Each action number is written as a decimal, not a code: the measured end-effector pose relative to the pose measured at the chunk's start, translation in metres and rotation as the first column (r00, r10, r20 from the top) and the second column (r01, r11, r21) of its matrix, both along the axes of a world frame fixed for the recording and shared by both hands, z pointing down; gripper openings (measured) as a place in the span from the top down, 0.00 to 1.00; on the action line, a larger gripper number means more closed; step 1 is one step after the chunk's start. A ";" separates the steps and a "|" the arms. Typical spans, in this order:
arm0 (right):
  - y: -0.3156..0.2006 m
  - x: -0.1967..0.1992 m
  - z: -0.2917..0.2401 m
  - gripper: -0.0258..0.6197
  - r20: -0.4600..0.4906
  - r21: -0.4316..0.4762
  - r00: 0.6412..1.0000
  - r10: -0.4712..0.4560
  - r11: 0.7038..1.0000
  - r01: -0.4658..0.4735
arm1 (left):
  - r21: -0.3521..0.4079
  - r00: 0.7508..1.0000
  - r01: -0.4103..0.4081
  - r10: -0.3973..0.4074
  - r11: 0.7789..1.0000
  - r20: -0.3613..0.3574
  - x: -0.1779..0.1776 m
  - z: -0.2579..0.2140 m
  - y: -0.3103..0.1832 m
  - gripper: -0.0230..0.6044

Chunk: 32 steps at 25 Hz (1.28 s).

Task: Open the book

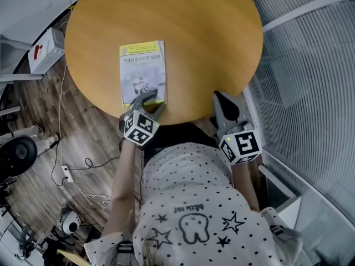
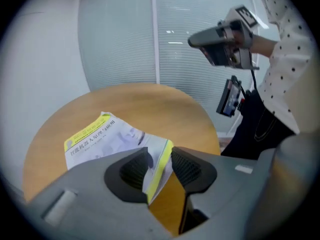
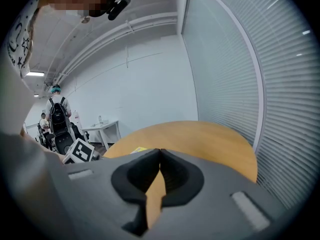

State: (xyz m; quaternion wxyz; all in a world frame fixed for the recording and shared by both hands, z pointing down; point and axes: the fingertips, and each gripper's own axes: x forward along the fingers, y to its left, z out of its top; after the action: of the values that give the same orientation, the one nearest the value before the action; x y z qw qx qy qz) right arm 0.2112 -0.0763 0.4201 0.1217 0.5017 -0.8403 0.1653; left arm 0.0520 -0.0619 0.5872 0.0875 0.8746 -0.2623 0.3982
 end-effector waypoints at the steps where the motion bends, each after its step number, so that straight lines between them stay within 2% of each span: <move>1: 0.000 0.001 -0.001 0.95 0.001 0.001 1.000 0.005 1.000 -0.005 | 0.005 0.997 0.061 -0.060 0.998 -0.043 -0.005 -0.008 -0.003 0.73; 3: 0.000 0.004 -0.001 0.95 0.004 0.003 1.000 0.012 1.000 -0.012 | 0.045 0.975 0.198 -0.192 0.979 -0.108 -0.019 -0.023 -0.015 0.88; 5: 0.001 0.006 0.000 0.96 0.003 0.000 1.000 0.016 1.000 -0.016 | 0.072 0.950 0.295 -0.284 0.953 -0.132 -0.031 -0.030 -0.025 0.89; 11: 0.002 0.003 0.000 0.95 0.002 0.005 1.000 0.008 1.000 -0.008 | 0.042 0.917 0.378 -0.368 0.925 -0.151 -0.038 -0.031 -0.032 0.91; 15: 0.002 0.002 -0.002 0.95 -0.006 0.010 1.000 0.016 1.000 -0.016 | 0.006 0.872 0.462 -0.454 0.887 -0.182 -0.053 -0.034 -0.034 0.91; 20: 0.004 -0.002 -0.008 0.95 -0.012 0.020 1.000 0.025 1.000 -0.024 | 0.046 0.832 0.536 -0.517 0.843 -0.201 -0.075 -0.047 -0.037 0.91; 23: 0.005 -0.009 -0.012 0.95 -0.014 0.024 1.000 0.022 0.999 -0.022 | 0.073 0.799 0.588 -0.565 0.805 -0.208 -0.096 -0.055 -0.038 0.91; 28: 0.005 -0.029 -0.016 0.95 -0.021 0.025 1.000 0.016 1.000 -0.015 | 0.087 0.714 0.693 -0.663 0.716 -0.223 -0.149 -0.063 -0.034 0.91; 30: 0.005 -0.038 -0.018 0.95 -0.022 0.024 1.000 0.014 1.000 -0.013 | 0.082 0.688 0.717 -0.685 0.692 -0.239 -0.165 -0.066 -0.031 0.92; 32: 0.005 -0.045 -0.018 0.95 -0.019 0.024 1.000 0.012 1.000 -0.011 | 0.081 0.673 0.732 -0.698 0.677 -0.244 -0.175 -0.067 -0.031 0.92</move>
State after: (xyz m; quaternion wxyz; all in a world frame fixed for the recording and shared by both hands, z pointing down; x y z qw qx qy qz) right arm 0.1666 -0.0711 0.4020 0.1230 0.5096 -0.8380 0.1513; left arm -0.1230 -0.0927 0.5201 0.1861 0.7395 -0.6081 0.2207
